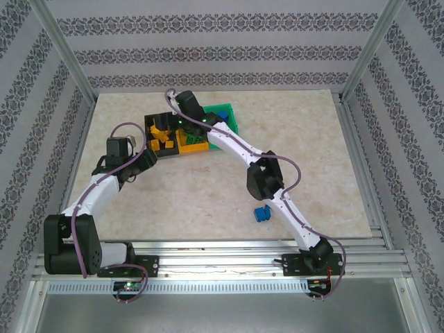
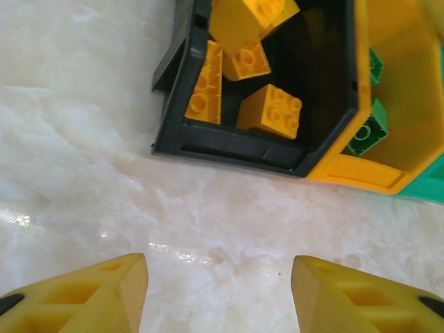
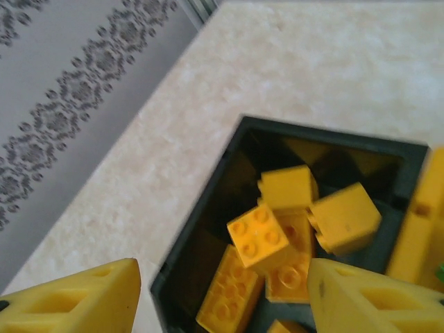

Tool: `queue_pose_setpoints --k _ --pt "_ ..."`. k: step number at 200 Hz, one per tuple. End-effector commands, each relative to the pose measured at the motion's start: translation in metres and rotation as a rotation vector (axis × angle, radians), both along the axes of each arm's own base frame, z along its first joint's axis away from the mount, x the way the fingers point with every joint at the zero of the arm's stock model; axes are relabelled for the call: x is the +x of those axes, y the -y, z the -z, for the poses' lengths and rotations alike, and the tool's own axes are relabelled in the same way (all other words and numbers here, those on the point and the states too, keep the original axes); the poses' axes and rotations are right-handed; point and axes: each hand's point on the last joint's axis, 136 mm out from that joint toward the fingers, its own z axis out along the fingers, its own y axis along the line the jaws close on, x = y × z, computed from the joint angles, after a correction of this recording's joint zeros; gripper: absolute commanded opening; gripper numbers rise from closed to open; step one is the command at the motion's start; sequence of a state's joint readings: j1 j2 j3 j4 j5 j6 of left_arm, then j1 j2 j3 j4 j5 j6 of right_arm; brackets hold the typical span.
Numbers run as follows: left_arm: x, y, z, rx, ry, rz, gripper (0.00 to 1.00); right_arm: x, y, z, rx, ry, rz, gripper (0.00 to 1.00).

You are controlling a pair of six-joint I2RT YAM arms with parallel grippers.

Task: Sort the legos into containers by color
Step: Place the lego in the container, then pick up the lego from the bottom-right of the table.

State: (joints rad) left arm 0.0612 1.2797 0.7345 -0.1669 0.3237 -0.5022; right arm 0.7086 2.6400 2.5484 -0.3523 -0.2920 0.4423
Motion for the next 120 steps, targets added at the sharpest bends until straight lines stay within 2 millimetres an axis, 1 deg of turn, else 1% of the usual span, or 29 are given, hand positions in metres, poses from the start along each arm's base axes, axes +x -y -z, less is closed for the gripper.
queue_pose_setpoints --k 1,8,9,11,16,18,23,26,31,35,41,51,53,73,87,120 --pt "-0.001 0.007 0.001 -0.042 0.025 0.045 0.56 -0.017 0.007 -0.058 0.048 0.067 -0.049 0.64" --pt "0.000 0.013 0.005 -0.069 0.018 0.067 0.56 -0.021 0.012 -0.059 0.034 0.073 -0.054 0.64" --pt "0.001 0.015 0.005 -0.074 0.017 0.072 0.56 -0.023 0.013 -0.055 0.027 0.066 -0.055 0.64" --pt "0.001 0.016 0.005 -0.081 0.017 0.079 0.56 -0.024 0.015 -0.055 0.025 0.067 -0.055 0.64" --pt "0.001 0.021 0.009 -0.095 0.008 0.096 0.56 -0.029 0.018 -0.060 0.026 0.076 -0.059 0.64" --pt "0.002 0.023 0.010 -0.099 0.007 0.102 0.56 -0.030 0.020 -0.057 0.020 0.073 -0.060 0.64" --pt "0.003 0.028 0.011 -0.105 0.005 0.118 0.55 -0.035 0.025 -0.057 0.015 0.074 -0.059 0.64" --pt "0.003 0.031 0.013 -0.108 0.000 0.126 0.55 -0.037 0.027 -0.061 0.018 0.084 -0.059 0.64" --pt "0.004 0.036 0.014 -0.108 0.001 0.143 0.55 -0.042 0.033 -0.057 0.010 0.078 -0.056 0.64" --pt "0.004 0.041 0.015 -0.108 -0.002 0.158 0.56 -0.045 0.037 -0.061 0.015 0.089 -0.054 0.64" --pt "0.006 0.048 0.015 -0.103 0.002 0.182 0.56 -0.051 0.045 -0.056 0.013 0.083 -0.051 0.64" --pt "0.007 0.061 0.016 -0.094 0.001 0.221 0.56 -0.061 0.057 -0.058 0.043 0.100 -0.053 0.64" --pt "0.007 0.064 0.016 -0.093 0.000 0.231 0.55 -0.063 0.059 -0.055 0.046 0.097 -0.052 0.64" --pt "0.008 0.093 0.018 -0.072 0.008 0.316 0.55 -0.074 0.094 -0.051 0.080 0.081 0.009 0.64" --pt "0.010 0.115 0.019 -0.063 0.015 0.375 0.55 -0.082 0.118 -0.039 0.076 0.054 0.047 0.64" --pt "0.009 0.176 0.017 -0.046 0.066 0.523 0.55 -0.098 0.174 -0.014 0.041 0.003 0.137 0.64"
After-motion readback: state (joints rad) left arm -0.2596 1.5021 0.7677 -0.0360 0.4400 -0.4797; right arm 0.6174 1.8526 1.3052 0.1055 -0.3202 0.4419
